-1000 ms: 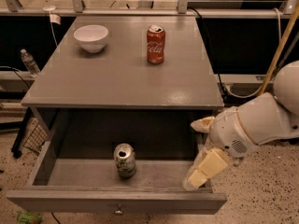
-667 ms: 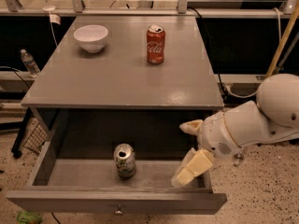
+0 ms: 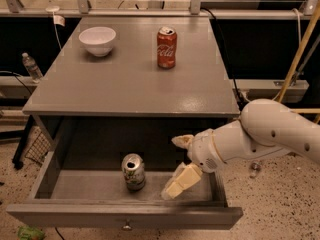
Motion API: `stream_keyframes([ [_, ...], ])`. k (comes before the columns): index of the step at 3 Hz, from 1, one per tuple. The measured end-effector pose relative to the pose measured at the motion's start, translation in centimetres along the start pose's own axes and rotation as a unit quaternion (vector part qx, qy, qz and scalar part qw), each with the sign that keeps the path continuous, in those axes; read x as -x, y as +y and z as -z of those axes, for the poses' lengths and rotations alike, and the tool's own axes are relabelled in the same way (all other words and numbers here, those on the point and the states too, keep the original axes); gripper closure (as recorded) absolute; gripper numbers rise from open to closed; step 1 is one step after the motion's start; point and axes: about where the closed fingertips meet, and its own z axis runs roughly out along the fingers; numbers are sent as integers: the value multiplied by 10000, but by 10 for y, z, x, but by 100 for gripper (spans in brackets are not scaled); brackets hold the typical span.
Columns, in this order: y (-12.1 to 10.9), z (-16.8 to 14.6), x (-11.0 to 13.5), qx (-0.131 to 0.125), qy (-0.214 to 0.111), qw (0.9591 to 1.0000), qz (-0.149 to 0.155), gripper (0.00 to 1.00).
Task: Pick 7up can from top drawer and place on counter
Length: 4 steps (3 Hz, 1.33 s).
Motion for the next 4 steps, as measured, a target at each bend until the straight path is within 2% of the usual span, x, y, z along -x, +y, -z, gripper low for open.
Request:
stream_keyframes([
  [1,-2,-26,2,10,-98,9999,96,0],
  [2,-14,-62,6,10,-294,9994,196,0],
  [4,-35,-100,14,80,-614,9977,278,0],
])
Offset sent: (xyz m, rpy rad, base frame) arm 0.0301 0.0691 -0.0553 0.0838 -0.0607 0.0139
